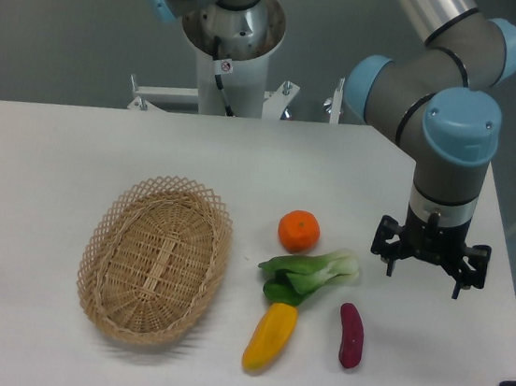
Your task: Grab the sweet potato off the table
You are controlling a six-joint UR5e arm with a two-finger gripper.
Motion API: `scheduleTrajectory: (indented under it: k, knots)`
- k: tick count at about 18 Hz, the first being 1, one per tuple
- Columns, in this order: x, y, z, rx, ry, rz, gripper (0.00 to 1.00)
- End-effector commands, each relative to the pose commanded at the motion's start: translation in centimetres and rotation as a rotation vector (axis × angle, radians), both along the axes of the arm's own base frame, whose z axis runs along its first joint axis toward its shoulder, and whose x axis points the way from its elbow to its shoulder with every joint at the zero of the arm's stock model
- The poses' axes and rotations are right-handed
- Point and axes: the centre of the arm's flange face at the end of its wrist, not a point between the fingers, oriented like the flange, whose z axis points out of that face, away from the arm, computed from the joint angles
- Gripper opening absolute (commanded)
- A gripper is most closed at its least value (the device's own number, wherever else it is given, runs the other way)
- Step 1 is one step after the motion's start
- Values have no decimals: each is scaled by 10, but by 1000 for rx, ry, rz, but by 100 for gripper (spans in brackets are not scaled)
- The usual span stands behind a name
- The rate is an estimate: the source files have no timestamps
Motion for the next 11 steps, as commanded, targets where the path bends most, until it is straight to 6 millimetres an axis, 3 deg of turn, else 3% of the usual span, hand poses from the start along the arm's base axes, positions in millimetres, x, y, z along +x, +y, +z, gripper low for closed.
scheduleTrajectory:
  k: [4,11]
  knots:
    - [4,-2,2,11,-6,11,100]
    - [17,-2,-32,11,-66,119,100]
